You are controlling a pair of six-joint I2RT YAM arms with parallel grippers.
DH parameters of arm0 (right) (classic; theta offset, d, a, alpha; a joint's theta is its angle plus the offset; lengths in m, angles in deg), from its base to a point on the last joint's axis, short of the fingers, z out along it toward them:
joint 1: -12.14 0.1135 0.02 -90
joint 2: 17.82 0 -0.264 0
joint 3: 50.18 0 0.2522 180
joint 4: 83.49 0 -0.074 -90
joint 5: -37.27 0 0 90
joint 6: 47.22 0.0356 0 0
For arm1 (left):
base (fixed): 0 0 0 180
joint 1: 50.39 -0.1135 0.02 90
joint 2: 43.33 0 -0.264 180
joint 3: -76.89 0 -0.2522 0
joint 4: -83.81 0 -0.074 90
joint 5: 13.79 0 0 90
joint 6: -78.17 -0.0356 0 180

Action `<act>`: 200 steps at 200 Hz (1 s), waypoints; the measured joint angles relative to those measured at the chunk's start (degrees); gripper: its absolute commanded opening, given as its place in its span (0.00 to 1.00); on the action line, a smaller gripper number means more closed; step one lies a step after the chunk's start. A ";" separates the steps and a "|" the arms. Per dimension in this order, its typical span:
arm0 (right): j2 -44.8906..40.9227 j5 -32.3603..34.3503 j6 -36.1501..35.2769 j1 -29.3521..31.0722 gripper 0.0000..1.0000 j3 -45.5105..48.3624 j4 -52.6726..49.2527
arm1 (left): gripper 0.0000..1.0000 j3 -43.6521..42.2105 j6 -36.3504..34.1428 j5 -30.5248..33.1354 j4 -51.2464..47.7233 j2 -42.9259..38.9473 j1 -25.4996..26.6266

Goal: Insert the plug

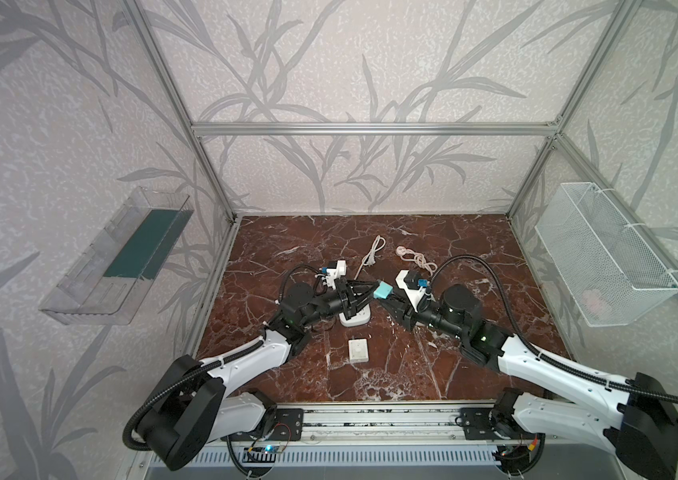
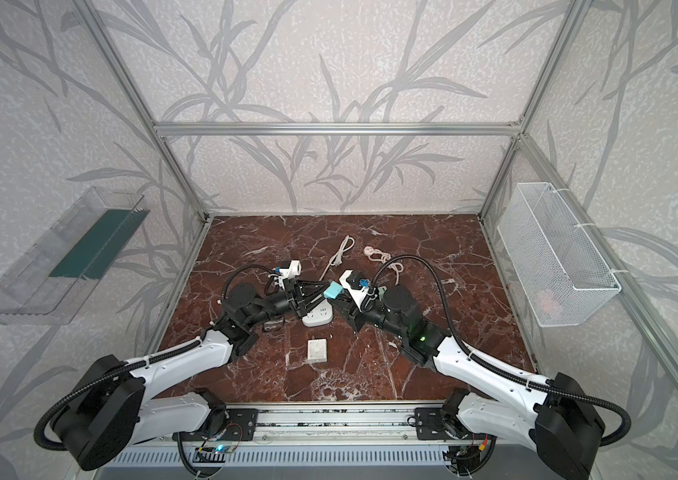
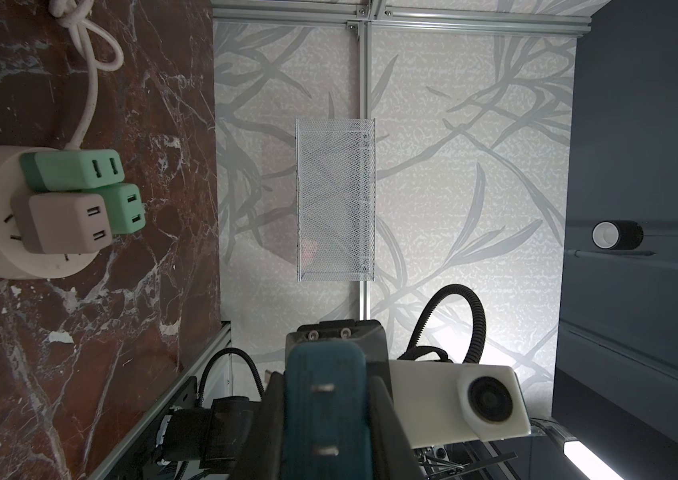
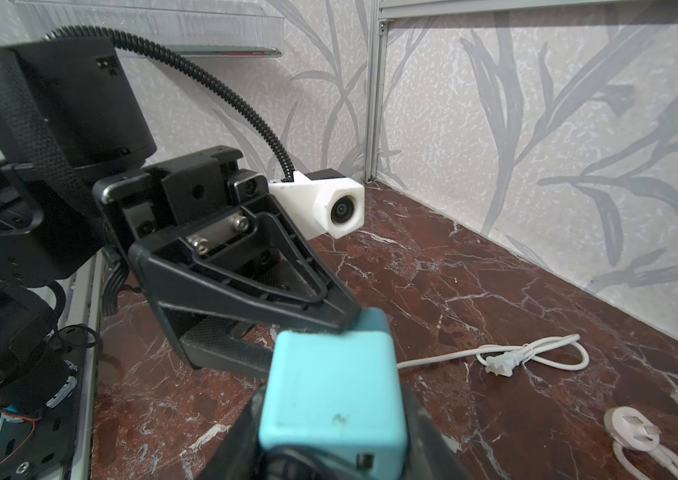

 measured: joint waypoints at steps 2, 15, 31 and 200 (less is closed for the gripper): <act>0.00 -0.02 0.02 0.00 0.34 0.00 -0.07 | 0.00 -0.02 0.02 0.00 0.04 0.04 0.00; 0.00 -0.15 0.11 0.00 0.35 -0.35 -0.90 | 0.00 -0.24 0.17 0.02 0.37 0.22 0.02; 0.00 -0.22 0.22 0.00 0.35 -0.76 -1.64 | 0.00 -0.37 0.50 0.02 0.83 0.31 0.02; 2.75 0.15 5.49 -0.26 0.00 -7.02 -12.61 | 0.00 -3.56 7.85 1.42 12.02 6.38 -0.26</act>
